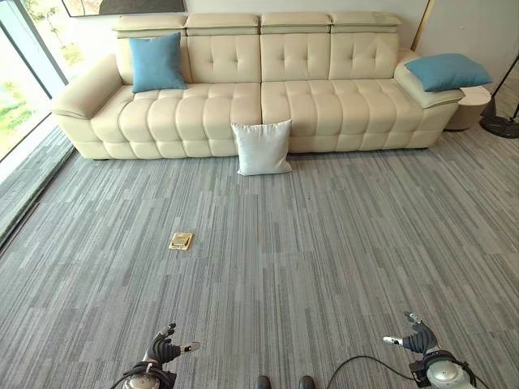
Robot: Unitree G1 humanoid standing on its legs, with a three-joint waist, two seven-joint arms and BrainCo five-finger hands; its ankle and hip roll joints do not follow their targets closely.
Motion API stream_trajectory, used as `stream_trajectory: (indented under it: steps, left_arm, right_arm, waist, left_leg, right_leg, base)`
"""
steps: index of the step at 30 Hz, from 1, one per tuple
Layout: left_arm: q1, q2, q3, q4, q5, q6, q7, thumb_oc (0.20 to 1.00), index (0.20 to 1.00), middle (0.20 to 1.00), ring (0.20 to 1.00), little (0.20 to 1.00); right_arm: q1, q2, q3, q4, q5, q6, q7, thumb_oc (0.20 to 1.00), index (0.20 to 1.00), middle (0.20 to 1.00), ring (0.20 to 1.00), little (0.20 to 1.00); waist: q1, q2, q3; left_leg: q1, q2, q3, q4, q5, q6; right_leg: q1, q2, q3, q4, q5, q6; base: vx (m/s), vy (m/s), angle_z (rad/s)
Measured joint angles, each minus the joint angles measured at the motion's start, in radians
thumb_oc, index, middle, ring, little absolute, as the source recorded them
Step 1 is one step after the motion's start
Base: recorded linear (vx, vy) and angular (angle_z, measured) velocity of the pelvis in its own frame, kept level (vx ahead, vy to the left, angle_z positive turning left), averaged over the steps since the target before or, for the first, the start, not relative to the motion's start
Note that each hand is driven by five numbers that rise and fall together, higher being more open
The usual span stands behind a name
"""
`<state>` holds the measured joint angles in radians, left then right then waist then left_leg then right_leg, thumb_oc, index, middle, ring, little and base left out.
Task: Pick up all the scattered cushions and arrange them neatly on the sofa.
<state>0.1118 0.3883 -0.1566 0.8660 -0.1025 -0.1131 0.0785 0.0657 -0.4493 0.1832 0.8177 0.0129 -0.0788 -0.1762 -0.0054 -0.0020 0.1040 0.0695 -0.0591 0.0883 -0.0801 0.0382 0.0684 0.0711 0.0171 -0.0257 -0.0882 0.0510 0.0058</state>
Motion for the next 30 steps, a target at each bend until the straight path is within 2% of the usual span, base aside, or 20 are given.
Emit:
stream_trajectory:
  steps: [17, 26, 28, 29, 30]
  left_arm:
    - [0.012, -0.001, 0.005, -0.028, -0.048, 0.031, 0.003, 1.000, 1.000, 1.000, 1.000, 1.000]
    - [0.009, 0.003, 0.050, -0.092, -0.078, 0.032, 0.038, 1.000, 1.000, 1.000, 1.000, 1.000]
    - [0.013, 0.005, 0.075, -0.111, -0.078, 0.031, 0.042, 1.000, 1.000, 1.000, 1.000, 1.000]
    - [0.009, 0.007, 0.083, -0.113, -0.078, 0.030, 0.046, 1.000, 1.000, 1.000, 1.000, 1.000]
    - [0.006, 0.014, 0.084, -0.114, -0.078, 0.030, 0.047, 1.000, 1.000, 1.000, 1.000, 1.000]
  right_arm:
    - [0.011, 0.067, -0.075, 0.000, 0.164, 0.003, -0.020, 1.000, 1.000, 1.000, 1.000, 1.000]
    - [-0.024, 0.068, -0.075, -0.005, 0.165, 0.006, -0.031, 1.000, 1.000, 1.000, 1.000, 1.000]
    - [-0.034, 0.066, -0.076, -0.009, 0.165, 0.011, -0.033, 1.000, 1.000, 1.000, 1.000, 1.000]
    - [-0.051, 0.063, -0.076, -0.028, 0.165, 0.016, -0.033, 1.000, 1.000, 1.000, 1.000, 1.000]
    - [-0.052, 0.063, -0.076, -0.052, 0.165, 0.017, -0.032, 1.000, 1.000, 1.000, 1.000, 1.000]
  waist:
    - [-0.011, -0.003, 0.002]
    - [0.015, -0.031, 0.035]
    - [0.016, -0.029, 0.052]
    - [0.027, -0.016, 0.073]
    - [0.017, -0.011, 0.079]
  left_leg:
    - [-0.024, -0.001, -0.005, 0.000, -0.001, 0.000]
    - [-0.105, -0.008, 0.007, 0.010, 0.004, 0.009]
    - [-0.108, -0.012, 0.012, 0.001, -0.018, 0.025]
    - [-0.109, 0.002, 0.010, 0.004, 0.001, 0.032]
    - [-0.109, -0.001, 0.010, 0.009, -0.004, 0.039]
  right_leg:
    - [-0.023, 0.000, -0.001, 0.000, 0.001, -0.002]
    - [-0.106, -0.005, 0.014, 0.007, 0.014, -0.003]
    - [-0.141, -0.004, 0.023, 0.078, 0.002, 0.007]
    - [-0.201, 0.000, 0.024, 0.194, -0.042, 0.044]
    - [-0.252, -0.004, 0.025, 0.298, -0.073, 0.067]
  base:
    - [0.03, 0.011, 0.00]
    - [0.05, 0.086, -0.05]
    - [0.13, 0.189, -0.24]
    - [0.15, 0.194, -0.18]
    - [0.17, 0.135, -0.05]
